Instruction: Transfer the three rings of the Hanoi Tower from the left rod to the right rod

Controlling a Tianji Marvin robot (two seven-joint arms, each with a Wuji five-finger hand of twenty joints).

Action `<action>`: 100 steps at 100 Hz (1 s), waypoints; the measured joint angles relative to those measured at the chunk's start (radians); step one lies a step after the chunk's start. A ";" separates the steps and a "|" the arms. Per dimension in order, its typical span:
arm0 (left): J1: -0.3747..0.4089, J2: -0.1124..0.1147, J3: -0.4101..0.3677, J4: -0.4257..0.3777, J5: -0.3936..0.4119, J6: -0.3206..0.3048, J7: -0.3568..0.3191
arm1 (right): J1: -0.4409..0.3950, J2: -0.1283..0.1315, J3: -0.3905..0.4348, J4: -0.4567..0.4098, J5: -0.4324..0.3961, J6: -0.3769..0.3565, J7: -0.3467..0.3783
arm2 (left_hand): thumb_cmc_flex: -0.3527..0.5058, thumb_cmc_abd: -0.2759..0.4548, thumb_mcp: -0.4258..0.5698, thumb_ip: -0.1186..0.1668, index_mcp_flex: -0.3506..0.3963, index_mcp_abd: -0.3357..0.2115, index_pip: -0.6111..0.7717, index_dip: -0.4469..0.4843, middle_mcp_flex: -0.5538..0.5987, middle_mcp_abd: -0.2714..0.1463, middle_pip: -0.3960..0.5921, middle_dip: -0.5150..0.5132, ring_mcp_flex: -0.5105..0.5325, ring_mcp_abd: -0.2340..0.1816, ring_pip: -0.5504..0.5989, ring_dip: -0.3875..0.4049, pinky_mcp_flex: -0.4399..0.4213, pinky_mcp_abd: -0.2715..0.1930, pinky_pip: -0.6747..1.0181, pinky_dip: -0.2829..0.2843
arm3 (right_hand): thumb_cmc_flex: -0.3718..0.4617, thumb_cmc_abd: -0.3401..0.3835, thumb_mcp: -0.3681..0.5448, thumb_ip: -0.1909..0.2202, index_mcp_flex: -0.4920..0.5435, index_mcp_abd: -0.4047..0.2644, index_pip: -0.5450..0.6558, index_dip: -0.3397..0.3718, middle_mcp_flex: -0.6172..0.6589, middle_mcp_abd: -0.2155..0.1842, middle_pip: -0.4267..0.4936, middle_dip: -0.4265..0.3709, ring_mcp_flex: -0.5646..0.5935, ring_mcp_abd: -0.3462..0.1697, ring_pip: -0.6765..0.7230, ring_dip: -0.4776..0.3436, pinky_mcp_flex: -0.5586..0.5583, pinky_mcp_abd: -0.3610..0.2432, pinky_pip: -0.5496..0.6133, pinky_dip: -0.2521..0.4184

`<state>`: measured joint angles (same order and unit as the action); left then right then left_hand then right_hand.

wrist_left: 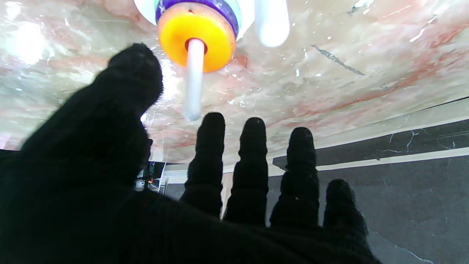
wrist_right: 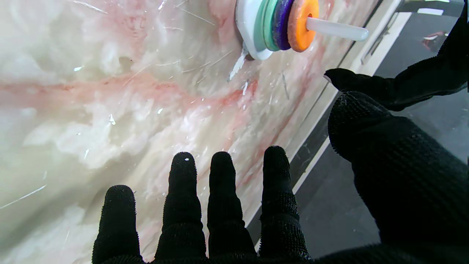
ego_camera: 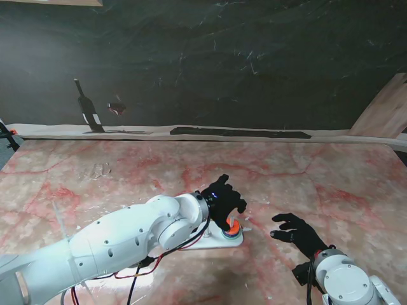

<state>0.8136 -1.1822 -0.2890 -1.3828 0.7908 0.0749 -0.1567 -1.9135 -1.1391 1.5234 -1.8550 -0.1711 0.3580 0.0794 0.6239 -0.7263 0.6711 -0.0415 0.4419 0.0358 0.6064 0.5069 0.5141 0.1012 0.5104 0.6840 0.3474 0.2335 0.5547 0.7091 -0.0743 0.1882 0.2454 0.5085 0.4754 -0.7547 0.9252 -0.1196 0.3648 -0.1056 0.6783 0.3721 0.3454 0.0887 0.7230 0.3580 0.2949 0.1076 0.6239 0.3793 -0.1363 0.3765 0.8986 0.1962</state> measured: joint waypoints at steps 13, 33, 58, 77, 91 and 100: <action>0.005 0.001 -0.004 -0.002 0.007 0.004 0.003 | 0.000 0.000 0.000 0.000 -0.001 0.000 0.002 | -0.009 0.000 0.000 0.000 -0.036 0.013 -0.026 -0.014 -0.027 0.006 -0.022 -0.031 -0.033 0.001 -0.006 -0.002 -0.003 0.000 -0.019 0.020 | 0.000 0.000 0.000 0.000 0.000 0.000 0.000 -0.001 -0.012 0.006 0.000 0.000 0.000 0.000 -0.001 0.000 0.000 0.000 0.000 -0.002; 0.046 0.012 -0.057 -0.029 0.021 0.012 0.005 | 0.000 0.000 0.001 0.001 -0.001 -0.002 0.002 | -0.046 0.039 -0.089 0.000 -0.072 0.032 -0.069 -0.053 -0.061 0.029 -0.083 -0.140 -0.050 0.002 -0.053 -0.039 -0.009 0.000 -0.059 0.058 | 0.000 0.000 0.000 0.000 -0.030 0.001 -0.001 -0.010 -0.028 0.010 -0.006 0.000 -0.018 0.000 -0.022 0.000 0.000 0.000 0.000 -0.002; 0.260 0.063 -0.299 -0.204 0.147 0.042 0.011 | -0.002 0.001 0.003 0.001 -0.015 -0.016 0.002 | -0.054 0.231 -0.354 0.001 -0.071 0.053 -0.105 -0.088 -0.071 0.053 -0.136 -0.236 -0.063 0.023 -0.130 -0.132 -0.009 0.005 -0.083 0.080 | 0.000 0.000 0.000 0.000 -0.023 0.011 0.001 -0.011 -0.062 0.009 -0.045 -0.018 -0.043 0.000 -0.114 -0.036 0.000 0.000 -0.001 -0.015; 0.477 0.088 -0.516 -0.340 0.244 0.055 0.026 | -0.006 0.004 0.003 -0.002 -0.022 -0.029 0.009 | -0.029 0.319 -0.484 0.001 -0.072 0.106 -0.141 -0.112 -0.071 0.070 -0.161 -0.269 -0.063 0.028 -0.176 -0.182 -0.009 0.014 -0.096 0.081 | 0.000 0.000 0.000 0.000 0.004 0.013 0.002 -0.012 -0.063 0.000 -0.057 -0.025 -0.051 0.000 -0.142 -0.050 0.000 0.000 -0.006 -0.015; 0.627 0.095 -0.648 -0.394 0.256 0.078 0.074 | -0.023 0.004 0.007 -0.020 -0.036 -0.044 -0.001 | -0.029 0.366 -0.503 0.001 -0.084 0.137 -0.162 -0.122 -0.071 0.070 -0.172 -0.284 -0.073 0.034 -0.190 -0.192 -0.009 0.015 -0.106 0.081 | 0.000 0.000 0.000 0.000 0.058 0.024 -0.001 -0.012 -0.063 -0.005 -0.073 -0.032 -0.051 -0.001 -0.160 -0.061 0.000 0.000 -0.015 -0.021; 0.710 0.096 -0.714 -0.404 0.257 0.101 0.127 | -0.037 0.004 0.007 -0.037 -0.050 -0.053 -0.012 | -0.029 0.388 -0.517 0.001 -0.084 0.147 -0.166 -0.129 -0.096 0.070 -0.184 -0.288 -0.085 0.034 -0.199 -0.200 -0.010 0.015 -0.107 0.081 | 0.000 0.000 -0.011 0.000 0.078 0.024 -0.003 -0.012 -0.063 -0.014 -0.086 -0.038 -0.051 -0.003 -0.183 -0.074 0.000 0.000 -0.025 -0.026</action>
<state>1.5241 -1.0864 -1.0027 -1.7865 1.0477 0.1756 -0.0295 -1.9503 -1.1353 1.5305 -1.8916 -0.2213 0.3051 0.0677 0.5946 -0.3383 0.1542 -0.0404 0.3580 0.1831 0.4400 0.3783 0.4178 0.1715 0.3260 0.3958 0.2624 0.2679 0.3557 0.5089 -0.0839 0.2035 0.1383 0.5895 0.4754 -0.7547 0.9146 -0.1196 0.4427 -0.0812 0.6750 0.3605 0.2827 0.0751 0.6372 0.3203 0.2440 0.1047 0.4412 0.3057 -0.1363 0.3761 0.8736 0.1704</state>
